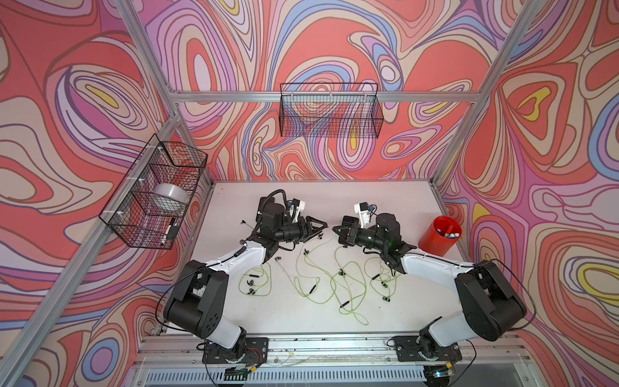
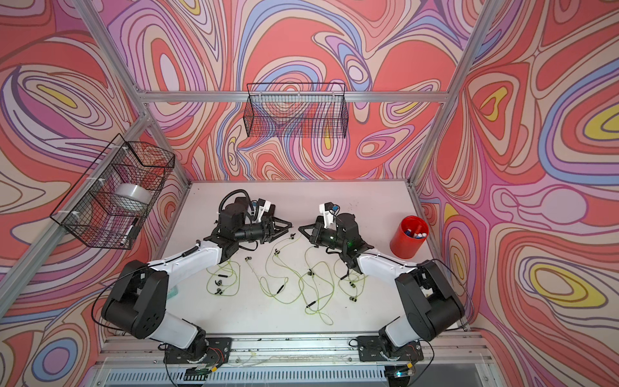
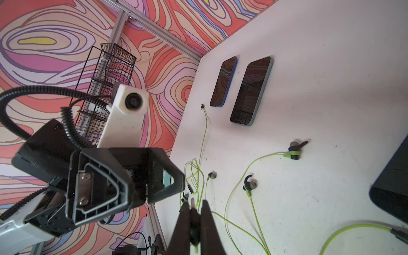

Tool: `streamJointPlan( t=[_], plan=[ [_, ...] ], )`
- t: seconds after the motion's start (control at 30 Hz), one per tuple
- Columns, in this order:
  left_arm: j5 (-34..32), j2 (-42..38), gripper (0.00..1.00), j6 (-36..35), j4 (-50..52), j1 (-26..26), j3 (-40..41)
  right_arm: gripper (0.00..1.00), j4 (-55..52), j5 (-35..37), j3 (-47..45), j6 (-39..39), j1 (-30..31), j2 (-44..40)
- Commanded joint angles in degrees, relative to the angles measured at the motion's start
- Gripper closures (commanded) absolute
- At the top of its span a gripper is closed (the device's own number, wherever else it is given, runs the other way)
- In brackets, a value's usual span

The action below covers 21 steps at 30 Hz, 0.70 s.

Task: Plug wired earphones into phones
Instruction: Pick up the wired earphone from the center of the board.

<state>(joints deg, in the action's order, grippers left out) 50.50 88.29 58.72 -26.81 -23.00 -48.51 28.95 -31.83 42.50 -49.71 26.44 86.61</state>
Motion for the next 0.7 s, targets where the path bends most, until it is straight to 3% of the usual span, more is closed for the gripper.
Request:
streamJointPlan(
  t=[0.0,0.1,0.23,0.67],
  plan=[
    [4.57,1.48,0.59,-3.13,-11.45,-0.63,1.62,1.00,4.16,2.10,-0.33,-3.31,0.20,1.09],
    [2.73,0.94,0.68,-13.82,-0.36,-2.37,-0.52,1.00,6.04,2.59,-0.92,-5.39,0.20,1.23],
    [-2.05,-0.59,0.66,-25.54,13.24,-5.58,-3.98,1.00,5.55,4.60,-1.91,-5.84,0.26,-0.19],
    [-8.93,0.89,0.60,-33.46,24.89,-6.18,-9.90,1.00,7.88,3.03,-1.62,-6.62,1.15,1.40]
  ],
)
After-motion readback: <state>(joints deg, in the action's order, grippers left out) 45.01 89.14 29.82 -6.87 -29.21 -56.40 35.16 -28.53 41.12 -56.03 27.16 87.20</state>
